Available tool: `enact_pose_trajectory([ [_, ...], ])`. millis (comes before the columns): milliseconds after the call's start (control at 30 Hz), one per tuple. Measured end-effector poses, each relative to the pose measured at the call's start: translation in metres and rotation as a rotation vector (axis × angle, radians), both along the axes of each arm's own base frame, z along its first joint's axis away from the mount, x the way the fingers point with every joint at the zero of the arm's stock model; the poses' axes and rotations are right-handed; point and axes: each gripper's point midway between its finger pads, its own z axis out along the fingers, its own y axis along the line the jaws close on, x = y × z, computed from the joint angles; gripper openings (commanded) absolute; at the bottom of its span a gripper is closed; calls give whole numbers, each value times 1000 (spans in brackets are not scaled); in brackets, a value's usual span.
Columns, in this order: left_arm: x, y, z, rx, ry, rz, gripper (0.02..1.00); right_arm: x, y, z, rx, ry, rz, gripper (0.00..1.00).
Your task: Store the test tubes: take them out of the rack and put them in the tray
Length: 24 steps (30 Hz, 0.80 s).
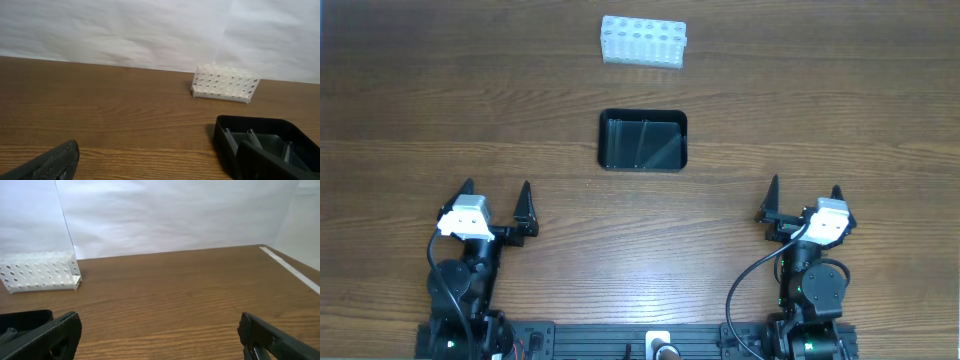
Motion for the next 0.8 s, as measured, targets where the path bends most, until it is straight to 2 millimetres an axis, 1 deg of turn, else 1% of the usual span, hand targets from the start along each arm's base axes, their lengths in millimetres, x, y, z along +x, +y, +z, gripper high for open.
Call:
enact_pose_trajectory([
  [100,0,0,0,0,0,0,1000,0,0,-1,-5,5,0,993],
  [200,0,0,0,0,0,0,1000,0,0,-8,-8,34,0,991],
  [800,0,0,0,0,0,0,1000,0,0,-8,-15,35,0,991],
])
